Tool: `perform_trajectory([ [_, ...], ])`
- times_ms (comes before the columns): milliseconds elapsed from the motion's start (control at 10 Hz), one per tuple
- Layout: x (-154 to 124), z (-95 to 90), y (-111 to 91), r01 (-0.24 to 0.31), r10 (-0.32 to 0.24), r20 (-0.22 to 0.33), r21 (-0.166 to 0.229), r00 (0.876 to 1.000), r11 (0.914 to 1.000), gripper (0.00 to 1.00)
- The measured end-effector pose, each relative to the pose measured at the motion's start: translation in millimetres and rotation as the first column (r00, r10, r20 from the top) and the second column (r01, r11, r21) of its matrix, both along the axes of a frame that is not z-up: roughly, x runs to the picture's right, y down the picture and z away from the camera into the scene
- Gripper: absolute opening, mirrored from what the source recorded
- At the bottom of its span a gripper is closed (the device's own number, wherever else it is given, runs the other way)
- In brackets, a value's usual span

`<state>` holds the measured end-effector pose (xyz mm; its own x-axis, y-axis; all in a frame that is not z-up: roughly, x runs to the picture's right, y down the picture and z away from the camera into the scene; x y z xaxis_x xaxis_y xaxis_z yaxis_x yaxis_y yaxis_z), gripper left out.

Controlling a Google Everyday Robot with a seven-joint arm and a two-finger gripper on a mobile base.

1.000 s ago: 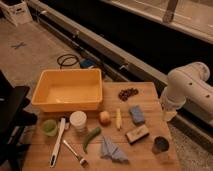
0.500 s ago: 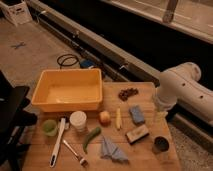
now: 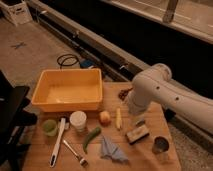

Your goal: Place fork in table surface

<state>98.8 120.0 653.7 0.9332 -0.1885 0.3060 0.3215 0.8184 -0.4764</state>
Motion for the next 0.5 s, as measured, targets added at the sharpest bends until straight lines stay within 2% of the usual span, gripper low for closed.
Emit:
perform_trajectory([
  [500,0.6,-0.8,1.0,0.006,-0.006,-0.001,0.001,1.000,1.0000,0.65],
])
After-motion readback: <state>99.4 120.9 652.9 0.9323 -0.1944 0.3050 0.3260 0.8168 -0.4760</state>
